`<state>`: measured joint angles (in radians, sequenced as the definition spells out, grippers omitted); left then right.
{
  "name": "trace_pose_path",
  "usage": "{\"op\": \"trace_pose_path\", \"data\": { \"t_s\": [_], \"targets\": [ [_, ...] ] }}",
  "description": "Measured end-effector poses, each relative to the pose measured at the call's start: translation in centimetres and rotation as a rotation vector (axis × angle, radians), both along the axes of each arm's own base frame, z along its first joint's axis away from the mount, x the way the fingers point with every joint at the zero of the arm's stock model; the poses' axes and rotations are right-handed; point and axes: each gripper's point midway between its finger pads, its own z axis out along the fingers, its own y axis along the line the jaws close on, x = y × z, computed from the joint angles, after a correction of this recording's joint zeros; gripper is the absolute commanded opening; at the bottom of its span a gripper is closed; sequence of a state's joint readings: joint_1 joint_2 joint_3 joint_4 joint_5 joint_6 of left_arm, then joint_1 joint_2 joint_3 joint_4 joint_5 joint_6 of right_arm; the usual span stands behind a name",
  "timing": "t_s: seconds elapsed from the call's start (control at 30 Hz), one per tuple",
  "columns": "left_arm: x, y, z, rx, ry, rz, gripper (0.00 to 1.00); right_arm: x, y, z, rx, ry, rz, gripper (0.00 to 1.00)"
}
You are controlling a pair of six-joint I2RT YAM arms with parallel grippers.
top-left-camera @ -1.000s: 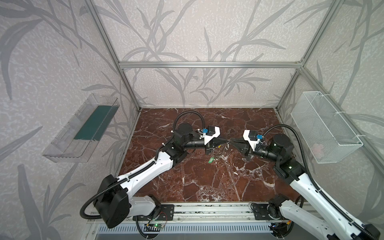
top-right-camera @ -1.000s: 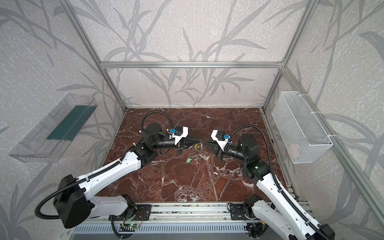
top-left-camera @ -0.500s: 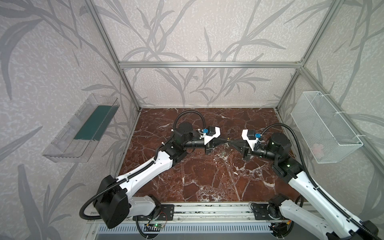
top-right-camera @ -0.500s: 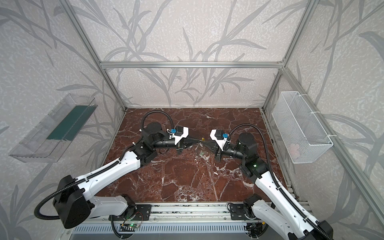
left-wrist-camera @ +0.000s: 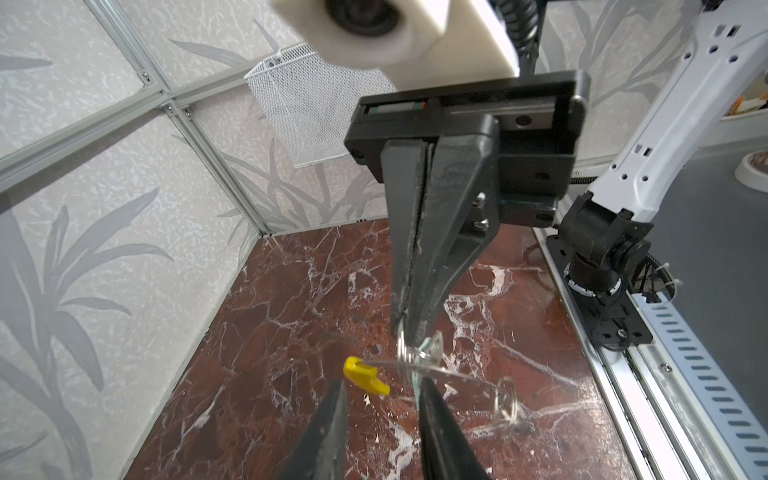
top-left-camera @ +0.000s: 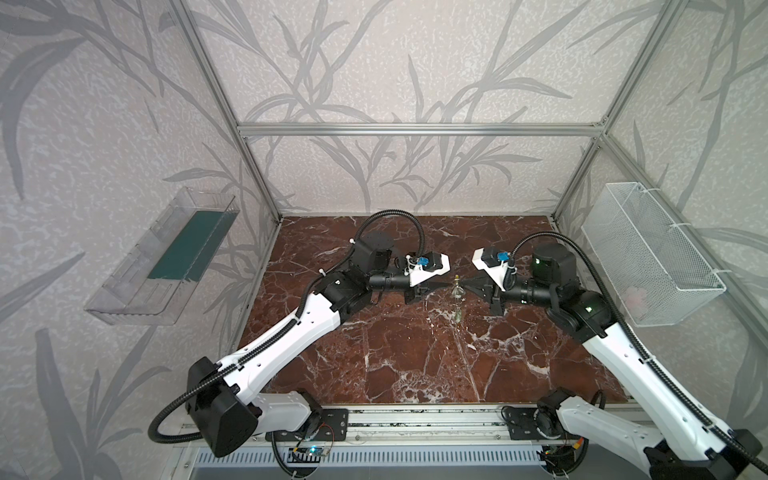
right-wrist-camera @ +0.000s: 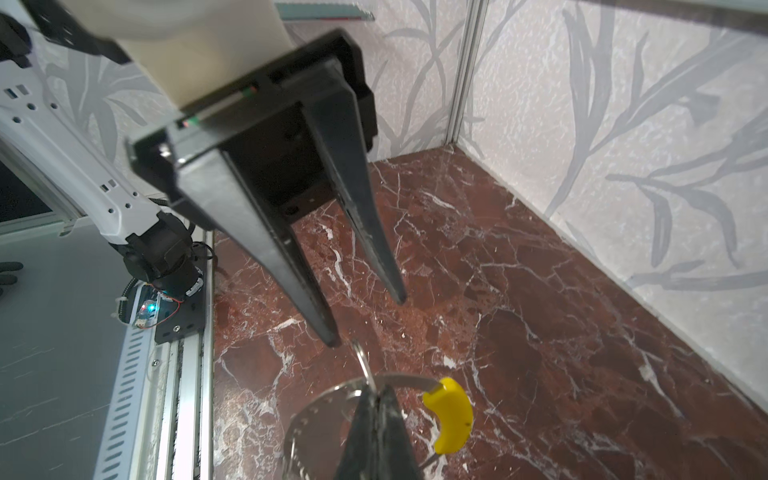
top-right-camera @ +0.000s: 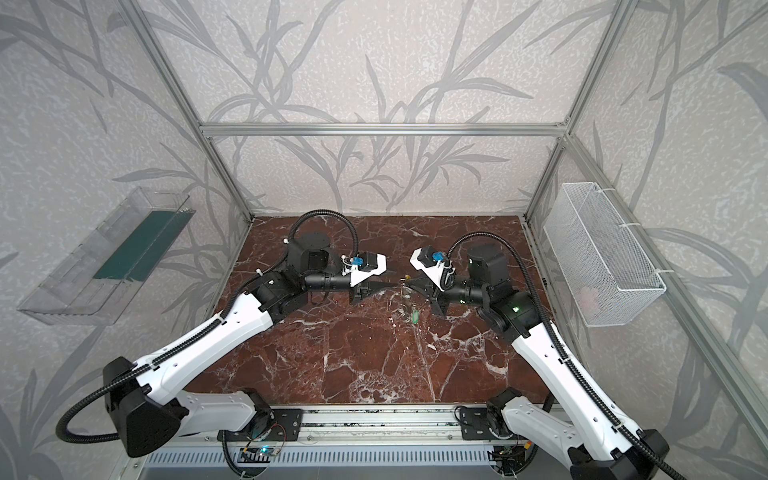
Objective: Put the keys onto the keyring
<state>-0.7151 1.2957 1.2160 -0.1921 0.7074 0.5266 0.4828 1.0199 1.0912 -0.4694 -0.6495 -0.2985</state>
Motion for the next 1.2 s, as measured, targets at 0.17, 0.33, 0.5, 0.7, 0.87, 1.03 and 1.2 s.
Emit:
{"op": "trace_pose_path", "data": {
  "t_s": [0.17, 0.33, 0.5, 0.7, 0.87, 1.03, 1.2],
  "targets": [
    [-0.4, -0.1, -0.3, 0.06, -0.021, 0.003, 0.32, 0.0, 0.5, -2.2, -0.08, 0.074, 0.006, 0.0],
    [-0.2, -0.2, -1.6, 0.11, -0.003, 0.004, 0.32, -0.1, 0.4, -2.8, -0.101, 0.09, 0.006, 0.0],
    [0.0, -0.4, -3.3, 0.156, 0.029, 0.007, 0.31, -0.1, 0.5, -2.8, -0.103, 0.089, 0.009, 0.0],
    [0.2, -0.7, -3.7, 0.167, 0.041, 0.003, 0.23, -0.2, 0.5, -2.8, -0.102, 0.088, 0.01, 0.0],
    [0.1, -0.9, -3.6, 0.161, 0.043, -0.004, 0.15, -0.1, 0.5, -2.7, -0.101, 0.084, 0.011, 0.0],
    [-0.1, -1.1, -3.3, 0.145, 0.056, -0.012, 0.0, 0.0, 0.6, -2.6, -0.101, 0.069, 0.007, 0.05],
    [0.2, -1.6, -2.5, 0.093, 0.063, -0.008, 0.0, 0.5, 0.2, -2.3, -0.086, 0.018, -0.03, 0.29]
  ]
}}
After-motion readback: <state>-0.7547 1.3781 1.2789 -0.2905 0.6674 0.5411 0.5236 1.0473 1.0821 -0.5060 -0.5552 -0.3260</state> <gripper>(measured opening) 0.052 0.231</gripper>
